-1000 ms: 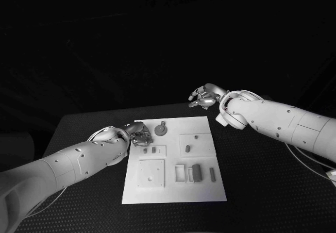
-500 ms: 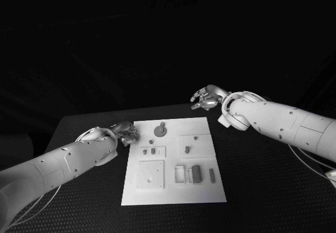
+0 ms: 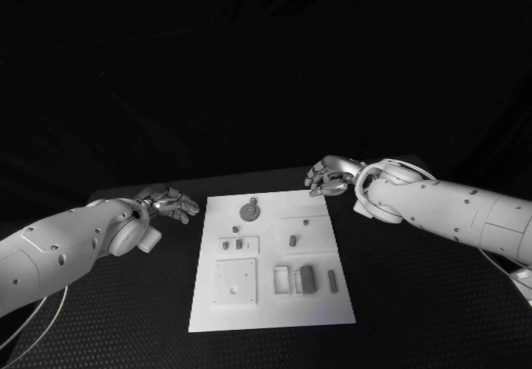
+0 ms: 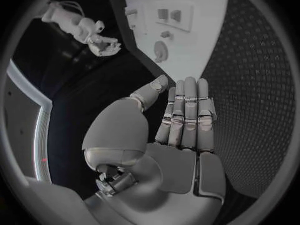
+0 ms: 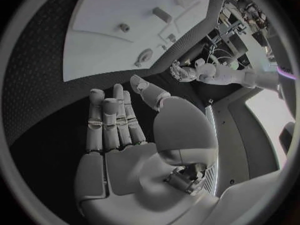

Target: Assemble the parts on the task board

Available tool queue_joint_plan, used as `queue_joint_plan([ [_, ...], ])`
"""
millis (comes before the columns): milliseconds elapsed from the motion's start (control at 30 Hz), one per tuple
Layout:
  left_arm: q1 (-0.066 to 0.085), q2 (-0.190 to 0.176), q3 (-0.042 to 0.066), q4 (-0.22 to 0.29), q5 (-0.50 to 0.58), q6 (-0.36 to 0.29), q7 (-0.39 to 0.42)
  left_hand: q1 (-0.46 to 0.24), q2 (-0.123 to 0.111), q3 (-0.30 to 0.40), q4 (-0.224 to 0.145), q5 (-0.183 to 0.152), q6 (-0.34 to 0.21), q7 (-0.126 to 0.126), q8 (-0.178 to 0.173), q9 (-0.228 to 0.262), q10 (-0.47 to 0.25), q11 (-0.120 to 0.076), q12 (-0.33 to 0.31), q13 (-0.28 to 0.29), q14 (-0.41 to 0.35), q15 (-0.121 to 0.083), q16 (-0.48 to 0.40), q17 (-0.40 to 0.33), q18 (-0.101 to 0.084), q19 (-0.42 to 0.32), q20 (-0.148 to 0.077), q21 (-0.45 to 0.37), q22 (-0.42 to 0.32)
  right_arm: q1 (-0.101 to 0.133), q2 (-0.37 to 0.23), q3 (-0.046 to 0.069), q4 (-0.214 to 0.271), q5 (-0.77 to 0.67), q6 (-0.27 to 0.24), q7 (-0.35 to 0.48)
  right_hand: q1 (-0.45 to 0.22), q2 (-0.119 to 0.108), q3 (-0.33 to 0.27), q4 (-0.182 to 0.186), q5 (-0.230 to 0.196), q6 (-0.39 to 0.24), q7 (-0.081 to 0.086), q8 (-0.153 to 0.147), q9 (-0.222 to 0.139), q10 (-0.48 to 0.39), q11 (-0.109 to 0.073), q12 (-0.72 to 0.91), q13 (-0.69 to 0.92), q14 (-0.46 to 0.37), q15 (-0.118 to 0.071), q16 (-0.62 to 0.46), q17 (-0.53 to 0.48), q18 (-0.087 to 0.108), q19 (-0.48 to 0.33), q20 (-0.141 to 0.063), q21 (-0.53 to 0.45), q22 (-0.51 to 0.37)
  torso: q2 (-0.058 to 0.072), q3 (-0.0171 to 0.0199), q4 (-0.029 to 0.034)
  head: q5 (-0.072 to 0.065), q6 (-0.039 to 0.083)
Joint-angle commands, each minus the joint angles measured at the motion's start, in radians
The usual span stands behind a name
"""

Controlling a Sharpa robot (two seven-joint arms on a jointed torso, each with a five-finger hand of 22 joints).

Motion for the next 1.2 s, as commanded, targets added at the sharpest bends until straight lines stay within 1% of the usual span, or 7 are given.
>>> queue_joint_plan([
  [33, 0.000, -0.023, 0.005, 0.048, 0.256, 0.097, 0.047, -0.007, 0.001, -0.009, 0.001, -0.003, -0.016, 0.003, -0.006, 0.002, -0.023, 0.003, -0.003, -0.010, -0.017, 0.025, -0.059, -0.012, -0.011, -0.031, 0.020, -0.038, -0.029, -0.013, -0.021, -0.004, 0.021, -0.212, 0.016, 0.021, -0.005, -0.012, -0.010, 0.003, 0.006, 0.009, -0.007, 0.008, -0.007, 0.024, 0.003, -0.048, -0.037, 0.014, 0.002, -0.002, -0.005, 0.021, 0.015, -0.002, -0.008, 0.006, 0.000, -0.0016, 0.0021, 0.000, 0.005],
  [100, 0.000, -0.046, 0.010, 0.086, 0.265, 0.099, 0.056, -0.010, 0.002, -0.012, 0.001, -0.004, -0.024, 0.000, -0.008, 0.003, -0.039, 0.004, -0.004, -0.018, -0.032, 0.037, -0.094, -0.018, -0.011, -0.051, 0.033, -0.046, -0.050, -0.025, -0.028, -0.008, 0.033, -0.250, 0.000, 0.018, -0.013, -0.020, -0.008, 0.004, 0.007, 0.015, -0.010, 0.012, -0.011, 0.044, 0.002, -0.070, -0.056, 0.027, 0.000, -0.007, -0.011, 0.021, 0.029, -0.006, -0.011, 0.002, 0.000, -0.0035, 0.0035, 0.001, 0.005],
  [167, 0.000, -0.064, 0.014, 0.116, 0.265, 0.098, 0.067, -0.006, 0.003, -0.013, 0.000, -0.003, -0.028, 0.001, -0.009, 0.004, -0.045, 0.005, -0.003, -0.023, -0.028, 0.040, -0.107, -0.016, -0.007, -0.053, 0.036, -0.045, -0.061, -0.031, -0.030, -0.013, 0.042, -0.287, -0.009, 0.014, -0.013, -0.024, -0.003, 0.003, 0.007, 0.019, -0.011, 0.015, -0.015, 0.061, 0.001, -0.091, -0.074, 0.035, -0.002, -0.014, -0.016, 0.021, 0.035, -0.009, -0.017, -0.001, 0.001, -0.0018, -0.0002, 0.006, 0.006],
  [467, 0.000, -0.114, 0.018, 0.219, 0.265, 0.063, 0.088, 0.015, 0.005, 0.000, 0.000, 0.005, -0.036, 0.004, -0.009, 0.004, -0.057, 0.010, -0.003, -0.035, -0.019, 0.045, -0.142, -0.005, -0.003, -0.055, 0.043, -0.045, -0.091, -0.063, -0.031, -0.038, 0.078, -0.411, -0.026, -0.016, -0.014, -0.035, -0.003, 0.004, 0.006, 0.036, -0.016, 0.026, -0.023, 0.091, 0.000, -0.134, -0.110, 0.052, -0.003, -0.026, -0.024, 0.021, 0.049, -0.013, -0.028, -0.002, 0.001, -0.0023, 0.0016, 0.007, 0.002],
  [800, 0.000, -0.114, 0.018, 0.239, 0.264, 0.049, 0.088, 0.015, 0.003, 0.000, 0.000, 0.006, -0.036, 0.011, -0.008, 0.005, -0.067, 0.022, -0.003, -0.042, -0.018, 0.049, -0.159, 0.003, -0.003, -0.059, 0.046, -0.044, -0.105, -0.092, -0.011, -0.047, 0.076, -0.462, -0.069, -0.033, 0.005, -0.039, 0.013, 0.000, 0.005, 0.030, -0.019, 0.023, -0.048, 0.037, 0.029, -0.236, -0.183, 0.042, 0.024, -0.081, -0.048, 0.021, 0.033, -0.002, -0.071, -0.018, 0.001, -0.0009, 0.0008, 0.010, -0.002],
  [933, 0.000, -0.113, 0.018, 0.239, 0.263, 0.048, 0.088, 0.014, 0.002, 0.000, 0.000, 0.005, -0.037, 0.013, -0.009, 0.005, -0.069, 0.024, -0.002, -0.043, -0.018, 0.050, -0.162, 0.005, -0.002, -0.060, 0.047, -0.043, -0.108, -0.102, -0.006, -0.049, 0.078, -0.478, -0.133, -0.043, 0.016, -0.037, 0.012, 0.000, 0.006, 0.031, -0.021, 0.023, -0.054, 0.039, 0.028, -0.249, -0.199, 0.043, 0.024, -0.091, -0.052, 0.021, 0.033, 0.000, -0.079, -0.020, 0.001, -0.0002, -0.0002, 0.012, -0.003],
  [1200, 0.000, -0.112, 0.018, 0.237, 0.259, 0.048, 0.085, 0.011, 0.001, -0.003, 0.001, 0.005, -0.041, 0.019, -0.010, 0.004, -0.072, 0.027, -0.002, -0.046, -0.017, 0.051, -0.168, 0.010, -0.002, -0.061, 0.048, -0.043, -0.112, -0.108, 0.014, -0.053, 0.062, -0.490, -0.135, -0.063, 0.027, -0.032, 0.008, 0.000, 0.006, 0.035, -0.017, 0.025, -0.061, 0.059, 0.033, -0.256, -0.214, 0.054, 0.028, -0.093, -0.050, 0.021, 0.041, 0.000, -0.082, -0.019, 0.001, -0.0004, 0.0008, 0.014, -0.007],
])
